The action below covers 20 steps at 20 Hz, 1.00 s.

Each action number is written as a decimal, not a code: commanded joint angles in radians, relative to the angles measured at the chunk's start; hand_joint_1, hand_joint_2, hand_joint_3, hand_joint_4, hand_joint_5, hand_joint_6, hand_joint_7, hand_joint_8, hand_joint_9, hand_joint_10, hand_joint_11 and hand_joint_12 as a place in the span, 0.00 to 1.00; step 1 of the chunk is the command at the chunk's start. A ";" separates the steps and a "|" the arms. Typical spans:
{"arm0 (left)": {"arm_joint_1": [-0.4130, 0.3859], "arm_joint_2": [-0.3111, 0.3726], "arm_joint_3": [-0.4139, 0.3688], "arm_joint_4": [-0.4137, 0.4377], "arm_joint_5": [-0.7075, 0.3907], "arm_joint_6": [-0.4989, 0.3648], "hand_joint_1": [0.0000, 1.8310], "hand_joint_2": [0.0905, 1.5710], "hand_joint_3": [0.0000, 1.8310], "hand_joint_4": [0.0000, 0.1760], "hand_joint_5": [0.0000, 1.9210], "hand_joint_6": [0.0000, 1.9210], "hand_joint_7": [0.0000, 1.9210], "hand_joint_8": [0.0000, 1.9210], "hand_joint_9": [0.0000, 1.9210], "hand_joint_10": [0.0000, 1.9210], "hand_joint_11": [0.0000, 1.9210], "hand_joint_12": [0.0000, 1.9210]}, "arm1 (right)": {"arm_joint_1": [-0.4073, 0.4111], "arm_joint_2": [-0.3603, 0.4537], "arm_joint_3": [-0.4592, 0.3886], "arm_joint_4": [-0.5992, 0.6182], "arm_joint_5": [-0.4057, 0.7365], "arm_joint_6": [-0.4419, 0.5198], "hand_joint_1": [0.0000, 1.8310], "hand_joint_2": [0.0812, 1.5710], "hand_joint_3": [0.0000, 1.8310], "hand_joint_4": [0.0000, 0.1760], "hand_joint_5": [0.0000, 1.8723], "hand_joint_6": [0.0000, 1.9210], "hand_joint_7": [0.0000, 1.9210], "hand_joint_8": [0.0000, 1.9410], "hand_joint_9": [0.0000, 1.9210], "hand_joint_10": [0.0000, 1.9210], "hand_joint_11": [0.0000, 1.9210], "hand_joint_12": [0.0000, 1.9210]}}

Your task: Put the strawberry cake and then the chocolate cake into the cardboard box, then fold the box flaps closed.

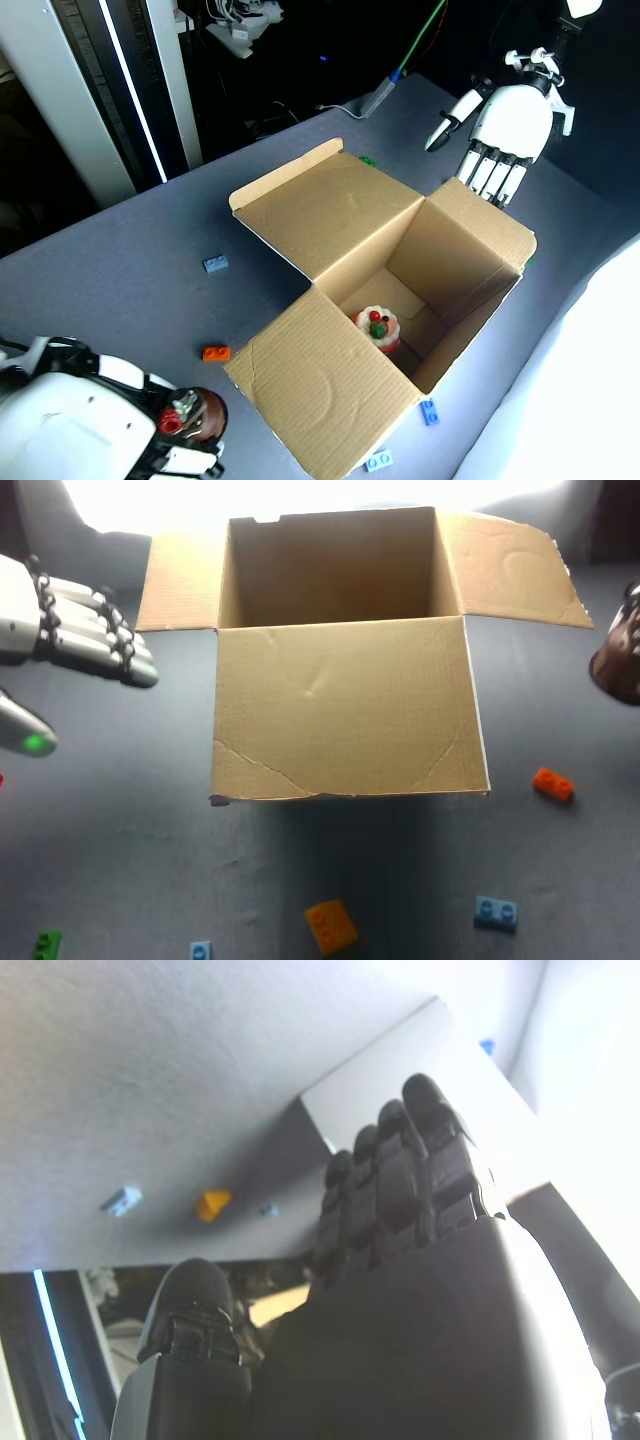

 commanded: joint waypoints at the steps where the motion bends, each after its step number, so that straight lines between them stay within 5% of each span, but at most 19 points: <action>1: 0.004 0.001 0.009 -0.081 -0.024 0.002 0.00 0.81 0.00 0.00 0.06 0.00 0.08 0.00 0.08 0.00 0.00 0.32 | 0.025 0.040 -0.005 0.001 0.119 0.025 0.73 0.76 0.00 0.00 0.48 0.57 0.41 0.71 0.34 0.81 0.18 1.00; 9: 0.021 -0.004 -0.006 -0.107 -0.026 0.001 0.00 0.81 0.00 0.00 0.06 0.00 0.07 0.00 0.07 0.00 0.00 0.28 | 0.273 0.108 -0.040 -0.005 0.080 0.043 0.64 0.77 0.00 0.00 0.44 0.63 0.37 0.77 0.27 0.81 0.17 1.00; 20: 0.031 -0.013 -0.009 -0.108 -0.025 0.002 0.00 0.82 0.00 0.00 0.06 0.00 0.07 0.00 0.06 0.00 0.00 0.25 | 0.413 -0.069 -0.042 -0.077 0.126 -0.035 0.64 0.77 0.00 0.00 0.45 0.61 0.38 0.76 0.27 0.81 0.18 1.00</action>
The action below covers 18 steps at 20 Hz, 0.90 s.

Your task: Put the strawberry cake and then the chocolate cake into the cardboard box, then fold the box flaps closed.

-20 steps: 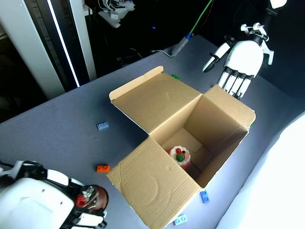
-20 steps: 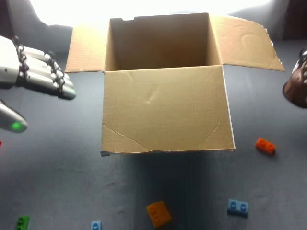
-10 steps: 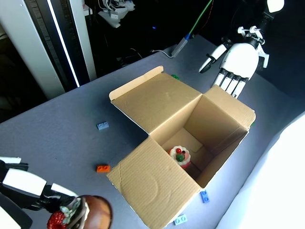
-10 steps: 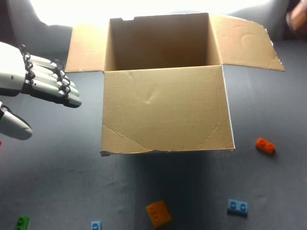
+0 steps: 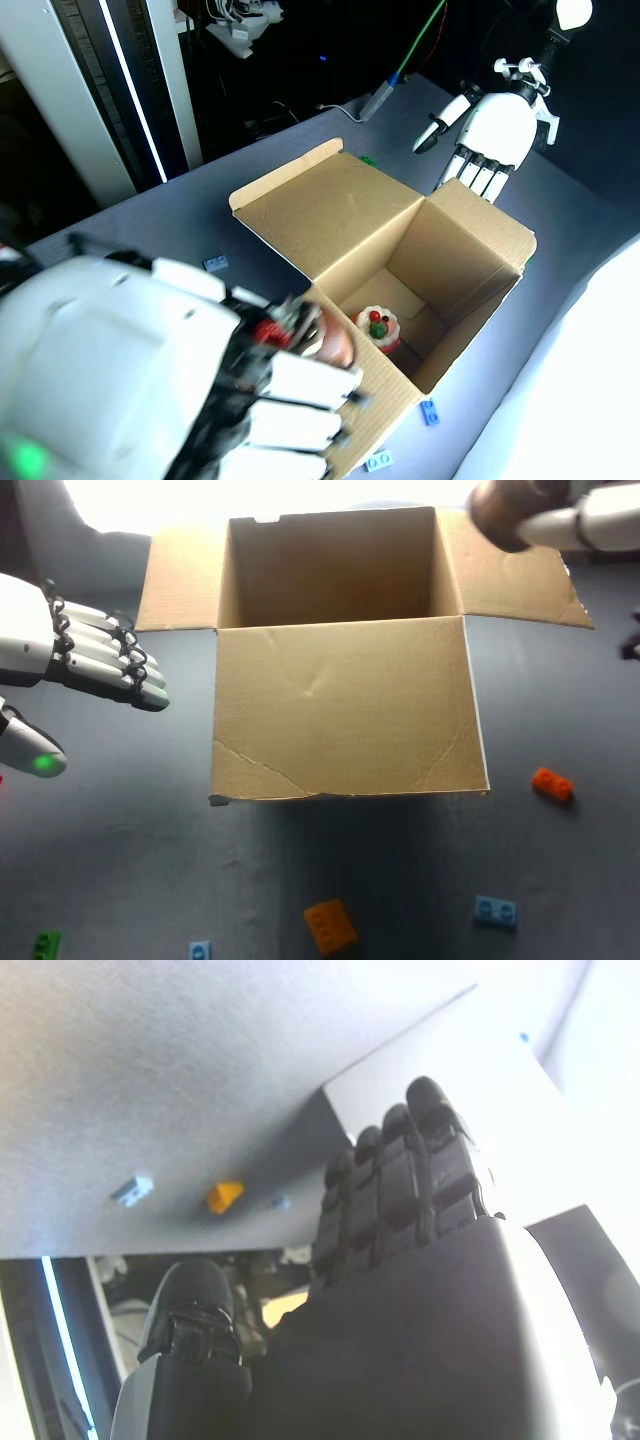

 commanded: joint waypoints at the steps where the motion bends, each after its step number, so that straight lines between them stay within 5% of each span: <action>1: -0.004 0.000 0.005 -0.084 -0.019 0.002 0.00 0.82 0.00 0.00 0.06 0.00 0.07 0.00 0.06 0.00 0.00 0.26 | 0.020 -0.007 0.010 -0.011 0.129 0.000 0.64 0.77 0.00 0.00 0.45 0.61 0.38 0.77 0.27 0.82 0.19 1.00; 7: -0.004 -0.001 0.007 -0.086 -0.019 0.002 0.00 0.82 0.00 0.00 0.06 0.00 0.06 0.00 0.06 0.00 0.00 0.27 | 0.023 -0.149 0.078 -0.107 0.136 -0.006 0.72 0.76 0.00 0.00 0.45 0.61 0.41 0.71 0.34 0.82 0.21 1.00; 9: -0.004 -0.003 0.009 -0.089 -0.019 0.002 0.00 0.82 0.00 0.00 0.06 0.00 0.07 0.00 0.07 0.00 0.00 0.28 | 0.005 -0.197 0.109 -0.119 0.151 -0.015 0.64 0.76 0.00 0.00 0.45 0.62 0.39 0.74 0.28 0.80 0.19 1.00; 18: -0.009 -0.006 0.016 -0.090 -0.017 0.003 0.00 0.82 0.00 0.00 0.06 0.00 0.08 0.00 0.08 0.00 0.00 0.30 | -0.035 -0.309 0.198 -0.230 0.125 -0.047 0.64 0.77 0.00 0.00 0.44 0.61 0.39 0.76 0.27 0.79 0.17 1.00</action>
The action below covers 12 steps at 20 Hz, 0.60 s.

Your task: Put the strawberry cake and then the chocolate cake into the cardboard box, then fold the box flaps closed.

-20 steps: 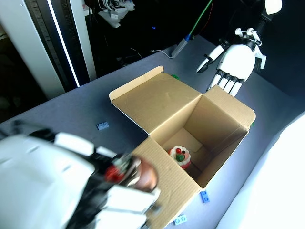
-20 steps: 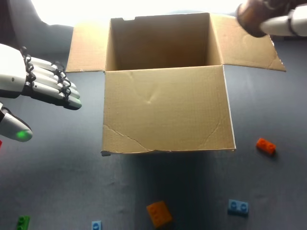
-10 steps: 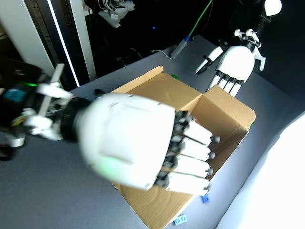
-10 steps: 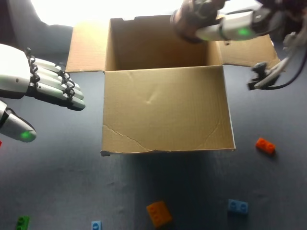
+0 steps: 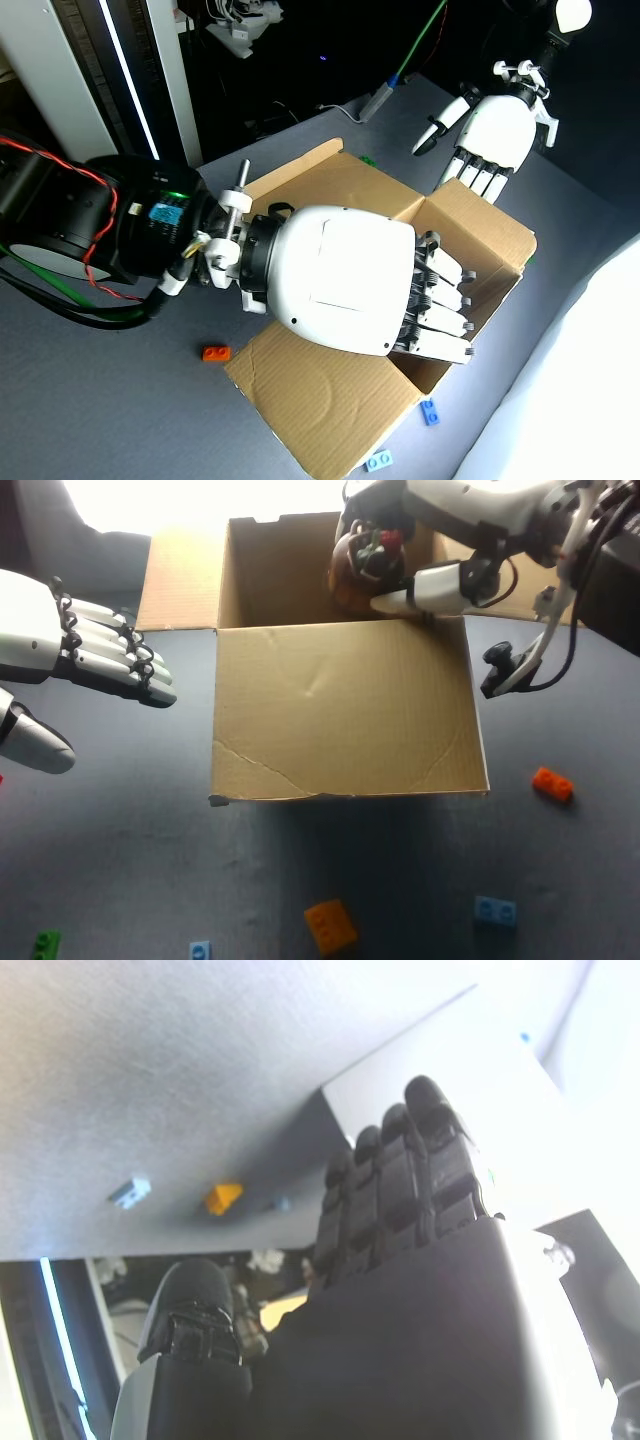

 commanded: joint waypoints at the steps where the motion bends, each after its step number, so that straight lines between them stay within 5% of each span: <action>1: -0.008 0.004 0.008 -0.081 -0.018 0.003 0.00 0.83 0.00 0.00 0.06 0.00 0.08 0.00 0.07 0.00 0.00 0.28 | 0.005 0.008 0.006 -0.005 0.132 -0.005 0.61 0.75 0.00 0.00 0.43 0.64 0.34 0.60 0.26 0.75 0.14 1.00; 2: -0.009 0.004 0.008 -0.081 -0.017 0.003 0.00 0.83 0.00 0.00 0.07 0.00 0.08 0.00 0.08 0.00 0.00 0.29 | 0.002 -0.001 0.013 -0.006 0.127 -0.018 0.59 0.75 0.00 0.00 0.43 0.66 0.34 0.47 0.26 0.70 0.12 1.00; 3: -0.009 0.004 0.008 -0.081 -0.017 0.003 0.00 0.83 0.00 0.00 0.07 0.00 0.08 0.00 0.08 0.00 0.00 0.30 | 0.000 -0.003 0.015 -0.006 0.121 -0.023 0.52 0.71 0.00 0.00 0.29 0.45 0.32 0.33 0.26 0.60 0.08 0.96; 6: -0.009 0.004 0.008 -0.081 -0.016 0.003 0.00 0.82 0.00 0.00 0.07 0.00 0.08 0.00 0.08 0.00 0.00 0.32 | -0.002 -0.004 0.014 -0.038 0.122 -0.024 0.34 0.71 0.00 0.00 0.09 0.20 0.20 0.03 0.11 0.35 0.00 0.79; 8: -0.009 0.004 0.008 -0.081 -0.015 0.003 0.00 0.82 0.00 0.00 0.07 0.00 0.08 0.00 0.08 0.00 0.00 0.31 | 0.001 -0.004 0.014 -0.041 0.122 -0.024 0.25 0.66 0.00 0.01 0.01 0.02 0.08 0.00 0.04 0.18 0.00 0.58; 11: -0.009 0.004 0.008 -0.081 -0.012 0.003 0.00 0.82 0.00 0.00 0.06 0.00 0.07 0.00 0.07 0.00 0.00 0.27 | -0.005 0.002 0.010 -0.041 0.111 -0.024 0.25 0.63 0.00 0.09 0.00 0.00 0.01 0.00 0.01 0.06 0.00 0.26; 12: -0.009 0.004 0.008 -0.081 -0.010 0.003 0.00 0.82 0.00 0.00 0.06 0.00 0.08 0.00 0.08 0.00 0.00 0.27 | -0.008 0.006 0.005 -0.041 0.112 -0.024 0.25 0.63 0.00 0.08 0.00 0.00 0.01 0.00 0.00 0.05 0.00 0.24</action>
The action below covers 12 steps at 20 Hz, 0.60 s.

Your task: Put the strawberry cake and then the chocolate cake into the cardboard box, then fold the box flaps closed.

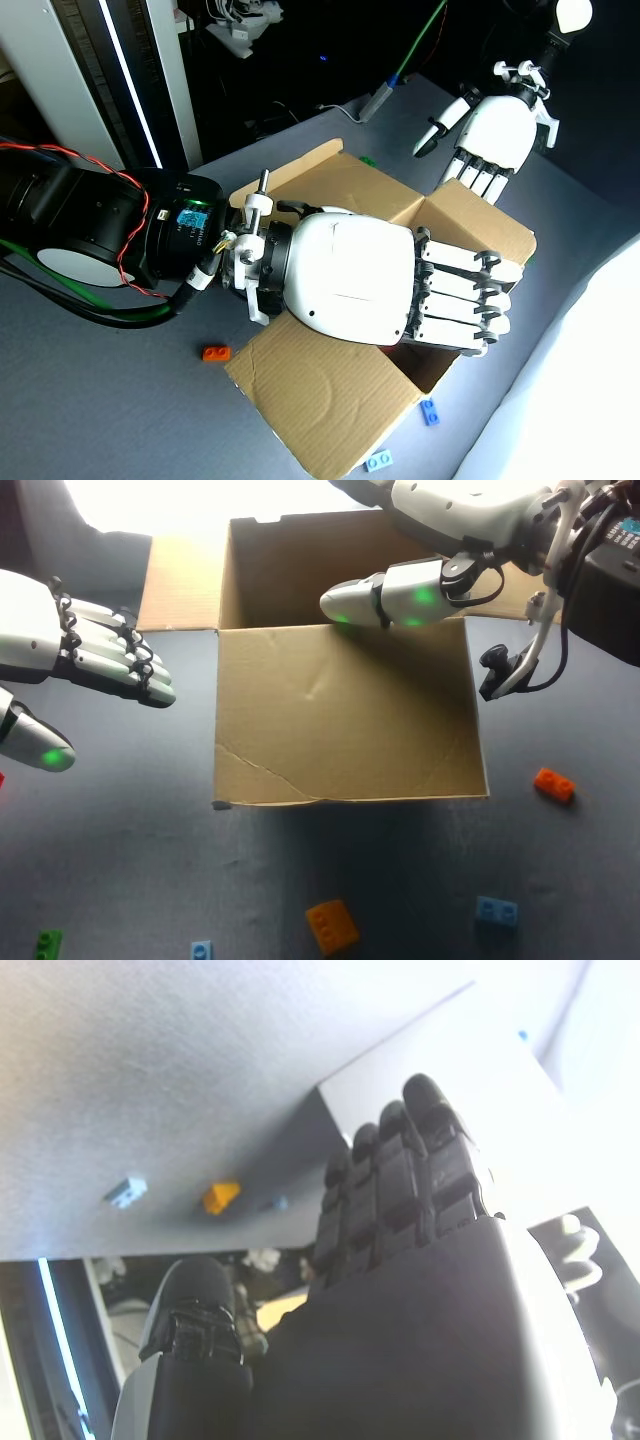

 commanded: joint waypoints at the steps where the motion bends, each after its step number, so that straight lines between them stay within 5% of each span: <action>1: -0.009 0.004 0.008 -0.082 -0.011 0.003 0.00 0.82 0.00 0.00 0.07 0.00 0.08 0.00 0.08 0.00 0.00 0.28 | 0.000 0.020 -0.006 -0.006 0.112 0.002 0.26 0.63 0.00 0.08 0.00 0.00 0.00 0.00 0.01 0.02 0.00 0.17; 6: -0.034 0.004 0.016 -0.091 0.002 0.003 0.00 0.82 0.00 0.00 0.07 0.00 0.08 0.00 0.08 0.00 0.00 0.30 | 0.003 0.053 -0.034 -0.012 0.114 0.004 0.26 0.62 0.00 0.08 0.00 0.00 0.00 0.00 0.01 0.00 0.00 0.09; 12: -0.096 0.004 0.032 -0.105 0.029 0.003 0.00 0.82 0.00 0.00 0.06 0.00 0.08 0.00 0.08 0.00 0.00 0.29 | 0.034 0.165 -0.120 -0.013 0.125 0.013 0.20 0.63 0.00 0.12 0.00 0.00 0.03 0.00 0.03 0.01 0.00 0.16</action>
